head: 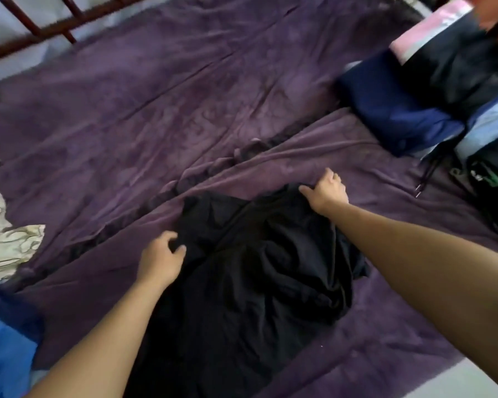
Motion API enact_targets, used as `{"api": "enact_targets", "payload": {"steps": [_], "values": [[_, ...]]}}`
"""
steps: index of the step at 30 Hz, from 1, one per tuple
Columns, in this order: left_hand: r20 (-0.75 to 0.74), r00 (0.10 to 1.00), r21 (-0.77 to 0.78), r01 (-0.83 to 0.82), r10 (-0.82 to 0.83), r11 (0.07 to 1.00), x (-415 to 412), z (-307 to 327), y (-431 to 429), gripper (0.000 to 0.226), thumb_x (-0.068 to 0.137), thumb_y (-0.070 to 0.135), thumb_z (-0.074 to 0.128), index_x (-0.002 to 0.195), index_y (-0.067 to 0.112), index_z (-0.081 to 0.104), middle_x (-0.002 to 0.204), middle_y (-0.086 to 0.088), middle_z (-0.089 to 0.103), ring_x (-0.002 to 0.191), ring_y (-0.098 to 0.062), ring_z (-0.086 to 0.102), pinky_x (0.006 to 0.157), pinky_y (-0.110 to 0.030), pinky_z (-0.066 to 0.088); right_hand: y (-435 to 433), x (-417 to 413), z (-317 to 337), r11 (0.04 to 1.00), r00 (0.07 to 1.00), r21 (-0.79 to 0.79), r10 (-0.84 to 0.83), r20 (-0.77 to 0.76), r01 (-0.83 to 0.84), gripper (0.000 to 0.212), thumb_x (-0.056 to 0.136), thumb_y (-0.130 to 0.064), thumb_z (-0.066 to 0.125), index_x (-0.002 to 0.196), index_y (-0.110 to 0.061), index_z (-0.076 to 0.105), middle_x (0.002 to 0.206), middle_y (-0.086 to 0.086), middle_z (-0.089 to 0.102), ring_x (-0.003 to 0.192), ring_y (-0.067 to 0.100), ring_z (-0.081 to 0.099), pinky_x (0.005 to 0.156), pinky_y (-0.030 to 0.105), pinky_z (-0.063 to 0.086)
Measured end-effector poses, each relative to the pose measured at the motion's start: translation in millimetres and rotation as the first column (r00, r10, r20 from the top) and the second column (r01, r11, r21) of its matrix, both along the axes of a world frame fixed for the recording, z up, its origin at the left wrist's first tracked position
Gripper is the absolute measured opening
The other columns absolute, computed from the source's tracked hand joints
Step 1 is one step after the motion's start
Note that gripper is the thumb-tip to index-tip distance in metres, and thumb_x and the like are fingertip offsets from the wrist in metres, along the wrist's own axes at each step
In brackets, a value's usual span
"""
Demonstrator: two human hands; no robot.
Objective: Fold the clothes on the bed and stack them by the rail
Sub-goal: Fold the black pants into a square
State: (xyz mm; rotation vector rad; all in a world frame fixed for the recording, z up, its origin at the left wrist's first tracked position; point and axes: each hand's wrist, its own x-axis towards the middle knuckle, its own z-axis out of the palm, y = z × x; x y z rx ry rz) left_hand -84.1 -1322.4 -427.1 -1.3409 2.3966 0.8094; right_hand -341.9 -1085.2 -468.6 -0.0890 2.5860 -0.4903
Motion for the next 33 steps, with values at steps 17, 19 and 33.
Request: {"api": "enact_targets", "payload": {"steps": [17, 19, 33], "values": [[-0.111, 0.877, -0.137, 0.453, -0.468, 0.881, -185, 22, 8, 0.016, 0.081, 0.02, 0.07, 0.096, 0.023, 0.075, 0.104, -0.011, 0.071, 0.101, -0.032, 0.063, 0.089, -0.042, 0.05, 177, 16, 90, 0.954, 0.947, -0.262, -0.213, -0.24, 0.148, 0.009, 0.079, -0.025, 0.076, 0.082, -0.02, 0.069, 0.072, -0.006, 0.063, 0.068, 0.01, 0.056, 0.066, 0.024, 0.037], [-0.202, 0.842, -0.221, 0.459, -0.501, 0.861, -230, 54, 22, 0.021, 0.082, 0.014, 0.065, 0.1, 0.02, 0.074, 0.106, -0.013, 0.07, 0.103, -0.033, 0.061, 0.09, -0.041, 0.049, 185, -7, 96, 0.948, 0.91, -0.259, -0.264, -0.318, 0.184, 0.012, 0.081, -0.025, 0.074, 0.088, -0.016, 0.07, 0.078, -0.001, 0.064, 0.076, 0.012, 0.056, 0.07, 0.023, 0.037], [0.054, 0.942, -0.214, 0.335, -0.331, 0.918, -172, 26, 78, 0.035, 0.088, 0.017, 0.061, 0.122, 0.01, 0.059, 0.122, -0.024, 0.052, 0.113, -0.042, 0.05, 0.097, -0.048, 0.042, 182, -36, 52, 0.994, 0.928, -0.091, 0.021, -0.371, -0.059, 0.038, 0.082, -0.022, 0.061, 0.121, -0.018, 0.057, 0.121, 0.012, 0.051, 0.111, 0.034, 0.046, 0.086, 0.043, 0.047]]}}
